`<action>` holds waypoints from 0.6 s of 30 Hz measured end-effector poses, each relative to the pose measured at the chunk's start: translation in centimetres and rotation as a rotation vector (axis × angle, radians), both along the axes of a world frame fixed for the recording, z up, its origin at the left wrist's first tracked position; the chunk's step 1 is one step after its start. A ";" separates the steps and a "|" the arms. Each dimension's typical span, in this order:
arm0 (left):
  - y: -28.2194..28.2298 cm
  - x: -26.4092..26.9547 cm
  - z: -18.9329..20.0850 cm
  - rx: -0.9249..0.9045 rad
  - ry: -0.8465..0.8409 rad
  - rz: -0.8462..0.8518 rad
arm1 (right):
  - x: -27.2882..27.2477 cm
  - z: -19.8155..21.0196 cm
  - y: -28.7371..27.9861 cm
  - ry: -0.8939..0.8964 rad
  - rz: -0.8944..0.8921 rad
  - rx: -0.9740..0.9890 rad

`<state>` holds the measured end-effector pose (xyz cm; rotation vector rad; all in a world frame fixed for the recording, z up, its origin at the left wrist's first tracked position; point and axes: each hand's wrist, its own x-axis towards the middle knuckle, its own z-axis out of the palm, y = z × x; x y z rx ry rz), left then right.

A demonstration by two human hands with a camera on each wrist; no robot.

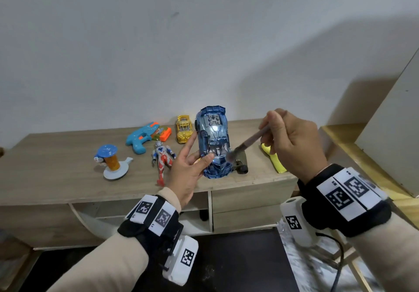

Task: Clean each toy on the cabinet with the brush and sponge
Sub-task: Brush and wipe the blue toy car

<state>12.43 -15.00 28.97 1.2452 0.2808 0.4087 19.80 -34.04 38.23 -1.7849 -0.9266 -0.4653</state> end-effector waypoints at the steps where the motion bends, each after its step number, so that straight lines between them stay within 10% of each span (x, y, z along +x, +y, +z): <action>1: -0.1 0.1 0.0 0.022 -0.005 0.024 | -0.1 -0.1 0.1 -0.041 0.006 0.045; 18: -0.6 0.3 -0.7 0.190 0.047 0.095 | -1.3 0.7 2.9 -0.080 0.119 -0.117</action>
